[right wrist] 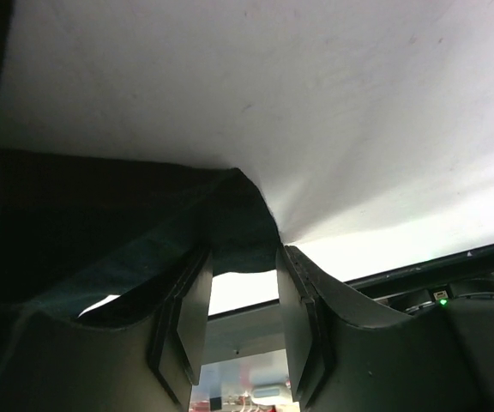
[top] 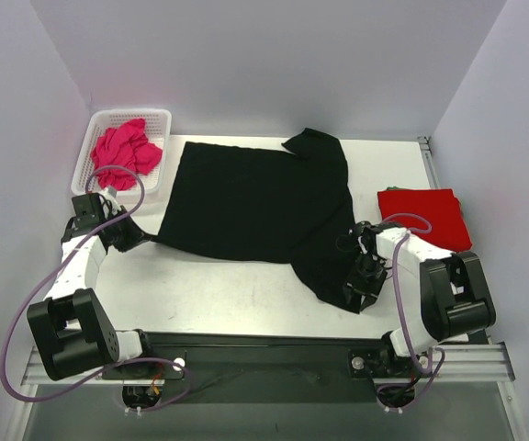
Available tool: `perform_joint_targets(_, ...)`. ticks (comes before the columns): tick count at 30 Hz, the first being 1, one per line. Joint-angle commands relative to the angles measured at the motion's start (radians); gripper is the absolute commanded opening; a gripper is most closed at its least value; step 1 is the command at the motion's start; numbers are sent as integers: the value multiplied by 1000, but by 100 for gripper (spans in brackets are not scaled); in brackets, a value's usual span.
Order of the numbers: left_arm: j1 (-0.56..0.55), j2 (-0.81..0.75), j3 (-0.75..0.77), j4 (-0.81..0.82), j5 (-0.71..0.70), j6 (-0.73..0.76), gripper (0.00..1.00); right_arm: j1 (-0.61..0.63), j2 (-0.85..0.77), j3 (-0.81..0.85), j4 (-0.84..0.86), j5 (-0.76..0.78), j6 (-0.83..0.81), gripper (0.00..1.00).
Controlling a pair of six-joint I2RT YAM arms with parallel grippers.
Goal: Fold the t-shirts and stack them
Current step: Flatten out the tshirt
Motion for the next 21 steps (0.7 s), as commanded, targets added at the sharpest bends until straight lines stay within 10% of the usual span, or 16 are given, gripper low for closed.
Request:
perform_joint_targets(1, -3, -9, -6, 38, 29, -4, 0, 17, 0, -22, -43, 23, 32, 36)
perform_joint_targets(10, -3, -7, -12, 40, 33, -6, 0, 39, -8, -48, -43, 50, 51, 31)
perform_joint_targets(21, -1, -4, -15, 45, 34, -15, 0, 71, -17, -18, -70, 17, 19, 1)
